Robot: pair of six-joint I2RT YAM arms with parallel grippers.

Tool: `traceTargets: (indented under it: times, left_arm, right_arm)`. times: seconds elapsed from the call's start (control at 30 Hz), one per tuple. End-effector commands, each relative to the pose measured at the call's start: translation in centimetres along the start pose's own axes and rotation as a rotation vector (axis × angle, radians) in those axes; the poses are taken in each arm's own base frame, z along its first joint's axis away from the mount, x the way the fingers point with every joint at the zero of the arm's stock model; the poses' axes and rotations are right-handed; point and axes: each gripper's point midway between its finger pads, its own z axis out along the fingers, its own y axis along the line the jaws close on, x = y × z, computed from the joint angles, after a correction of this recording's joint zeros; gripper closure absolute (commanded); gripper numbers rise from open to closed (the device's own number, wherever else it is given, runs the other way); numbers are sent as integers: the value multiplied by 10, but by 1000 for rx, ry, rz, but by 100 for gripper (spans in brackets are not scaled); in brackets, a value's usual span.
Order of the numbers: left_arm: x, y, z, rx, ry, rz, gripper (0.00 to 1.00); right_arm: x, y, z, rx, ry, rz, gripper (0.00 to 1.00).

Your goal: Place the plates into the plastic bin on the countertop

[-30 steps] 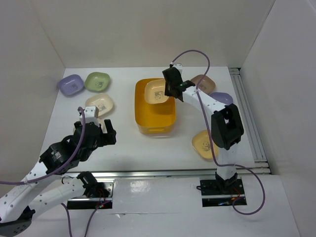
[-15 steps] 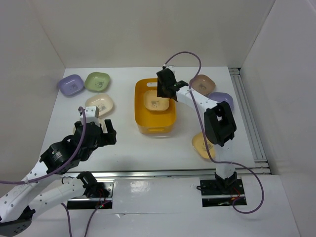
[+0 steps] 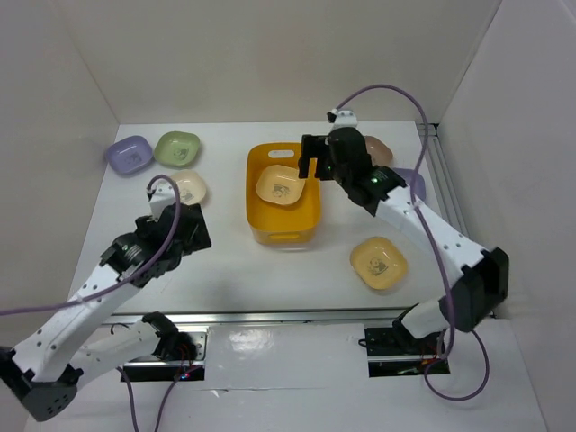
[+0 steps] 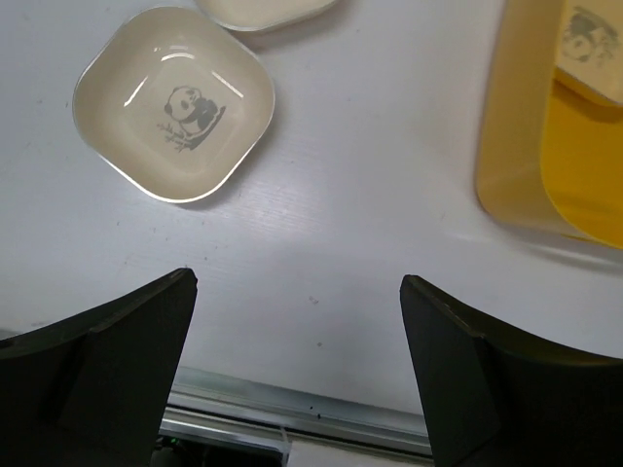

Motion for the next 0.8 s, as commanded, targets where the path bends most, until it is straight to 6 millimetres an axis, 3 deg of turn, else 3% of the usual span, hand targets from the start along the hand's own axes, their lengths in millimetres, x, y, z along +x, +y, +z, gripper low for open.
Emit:
traceTargets:
  times: [0.0, 0.1, 0.13, 0.23, 0.43, 0.47, 0.67, 0.7, 0.77]
  left_arm:
    - [2, -5, 12, -53, 85, -65, 1]
    - [1, -7, 38, -103, 144, -135, 1]
    - [0, 2, 46, -151, 160, -188, 1]
    - [-3, -10, 79, -168, 170, -247, 1]
    - [19, 0, 132, -317, 235, -336, 1]
    - [21, 4, 144, -336, 246, -354, 1]
    - [34, 21, 185, -394, 279, -424, 1]
    - [28, 24, 194, -382, 262, -449, 3]
    - [40, 29, 208, -387, 297, -461, 6]
  right_arm:
    - [-4, 11, -29, -95, -57, -27, 2]
    - [15, 12, -56, -156, -52, -33, 1]
    - [15, 13, -63, -176, -63, -21, 1]
    - [13, 12, -91, -225, -109, -1, 1]
    - [28, 22, -107, -320, -99, 2, 1]
    - [39, 26, -106, -346, -74, -7, 1]
    - [59, 39, -105, -396, -43, -26, 1]
    - [64, 42, -105, -406, -38, -30, 1]
    - [66, 46, -103, -413, -35, -34, 1]
